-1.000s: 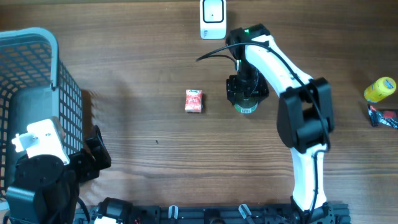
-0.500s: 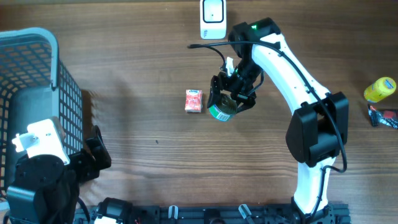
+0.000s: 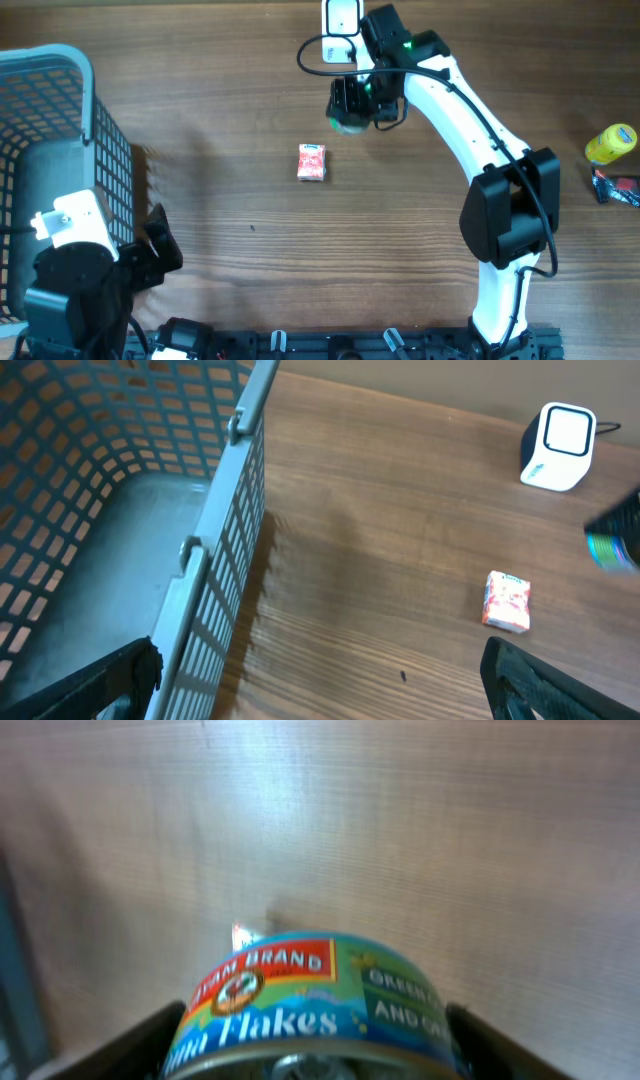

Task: Scan the item barcode
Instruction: 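Hold the tin can barcode in front of the scanner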

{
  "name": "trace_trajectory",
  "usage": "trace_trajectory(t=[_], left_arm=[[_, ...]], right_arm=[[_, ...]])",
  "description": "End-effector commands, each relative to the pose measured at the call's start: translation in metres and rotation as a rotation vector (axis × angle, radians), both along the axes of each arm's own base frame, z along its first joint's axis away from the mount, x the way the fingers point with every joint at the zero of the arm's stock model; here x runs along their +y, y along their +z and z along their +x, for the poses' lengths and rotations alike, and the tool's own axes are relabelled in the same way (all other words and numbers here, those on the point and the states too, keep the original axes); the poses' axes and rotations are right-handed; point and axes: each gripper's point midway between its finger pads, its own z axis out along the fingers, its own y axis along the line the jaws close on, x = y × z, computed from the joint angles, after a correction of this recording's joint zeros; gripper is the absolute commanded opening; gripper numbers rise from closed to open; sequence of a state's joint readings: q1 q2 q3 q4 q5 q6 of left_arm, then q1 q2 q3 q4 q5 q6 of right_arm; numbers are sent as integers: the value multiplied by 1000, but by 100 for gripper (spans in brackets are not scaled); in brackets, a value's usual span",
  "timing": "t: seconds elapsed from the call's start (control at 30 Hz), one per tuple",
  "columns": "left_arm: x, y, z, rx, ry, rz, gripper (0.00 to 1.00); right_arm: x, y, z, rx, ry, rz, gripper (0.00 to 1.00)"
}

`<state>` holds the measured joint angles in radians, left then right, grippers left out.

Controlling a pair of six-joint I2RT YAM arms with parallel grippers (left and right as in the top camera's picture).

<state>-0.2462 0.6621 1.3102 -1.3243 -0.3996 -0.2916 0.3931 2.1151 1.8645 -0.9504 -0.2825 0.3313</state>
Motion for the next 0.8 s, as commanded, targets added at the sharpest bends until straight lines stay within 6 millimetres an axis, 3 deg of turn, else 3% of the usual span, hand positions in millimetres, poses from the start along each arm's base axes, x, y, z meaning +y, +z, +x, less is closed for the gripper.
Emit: trace_trajectory(t=[0.0, 0.13, 0.27, 0.53, 0.7, 0.77], left_arm=[[6, -5, 4, 4, 39, 16, 100], [17, -2, 2, -6, 95, 60, 100], [19, -2, 2, -7, 101, 65, 100], [30, -7, -8, 34, 144, 118, 100], [30, -7, -8, 34, 144, 118, 100], [30, -7, -8, 34, 144, 118, 100]], right_arm=[[-12, 39, 61, -344, -16, -104, 70], [-9, 79, 115, -664, 0, -153, 70], [-1, 88, 146, -835, 32, -176, 71], [3, 58, 199, -1042, -41, -208, 75], [5, 50, 213, -1119, -71, -179, 76], [6, 35, 215, -1110, -70, -181, 76]])
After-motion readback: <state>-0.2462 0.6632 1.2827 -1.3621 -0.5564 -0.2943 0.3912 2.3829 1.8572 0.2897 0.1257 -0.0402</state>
